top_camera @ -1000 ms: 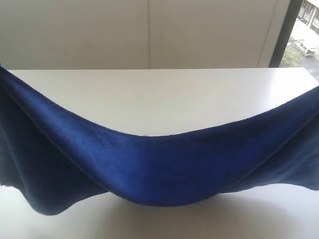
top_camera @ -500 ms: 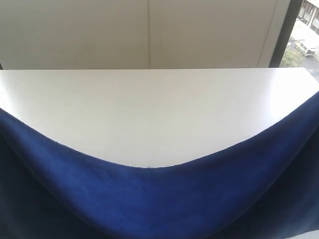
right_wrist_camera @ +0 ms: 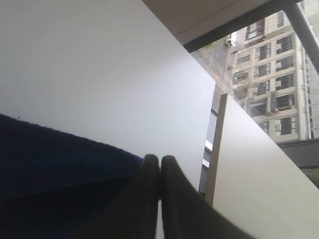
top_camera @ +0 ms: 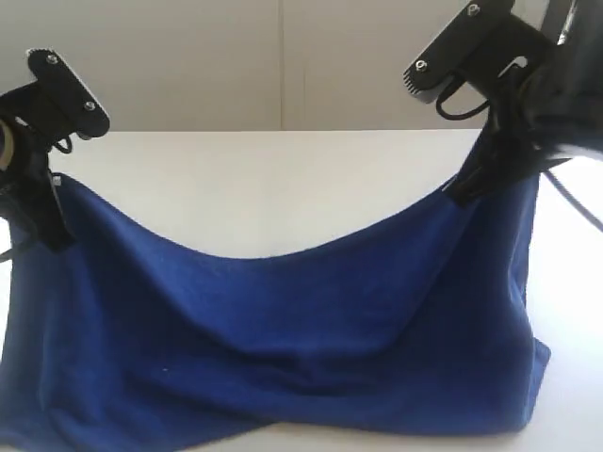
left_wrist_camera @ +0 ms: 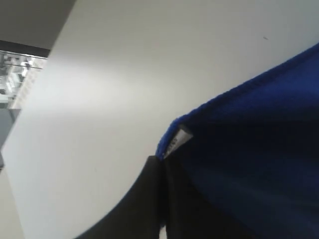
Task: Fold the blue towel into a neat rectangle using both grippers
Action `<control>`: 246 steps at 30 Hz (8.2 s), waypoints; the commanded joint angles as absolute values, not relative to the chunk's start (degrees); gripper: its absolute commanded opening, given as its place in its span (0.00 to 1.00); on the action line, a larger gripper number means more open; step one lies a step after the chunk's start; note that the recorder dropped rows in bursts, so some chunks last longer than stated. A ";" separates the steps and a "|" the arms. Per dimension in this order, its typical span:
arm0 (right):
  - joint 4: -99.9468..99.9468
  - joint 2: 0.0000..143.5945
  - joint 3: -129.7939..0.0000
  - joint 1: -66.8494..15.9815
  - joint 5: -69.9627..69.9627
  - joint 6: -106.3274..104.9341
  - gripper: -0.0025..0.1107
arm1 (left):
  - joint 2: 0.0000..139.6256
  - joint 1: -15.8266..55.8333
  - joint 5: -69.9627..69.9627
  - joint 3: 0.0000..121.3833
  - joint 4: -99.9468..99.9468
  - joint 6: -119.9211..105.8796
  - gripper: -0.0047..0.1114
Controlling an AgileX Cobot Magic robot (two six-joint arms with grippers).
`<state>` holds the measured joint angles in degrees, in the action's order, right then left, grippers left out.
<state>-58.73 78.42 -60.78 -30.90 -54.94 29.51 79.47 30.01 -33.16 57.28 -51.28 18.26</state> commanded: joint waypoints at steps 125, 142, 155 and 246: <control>-18.81 114.78 -78.14 3.34 -36.38 -0.49 0.02 | 77.62 20.74 -16.09 32.66 -1.83 7.77 0.04; -20.17 122.37 -78.85 3.96 -30.91 -1.33 0.02 | 77.62 20.74 -13.15 31.98 -1.83 7.76 0.04; -31.27 124.75 -78.85 4.05 -32.22 10.06 0.02 | 77.62 20.74 -13.59 31.98 -1.83 7.65 0.04; 8.49 104.13 -59.86 17.84 -38.44 -28.31 0.42 | 0.00 20.74 -34.71 23.03 -19.74 23.83 0.04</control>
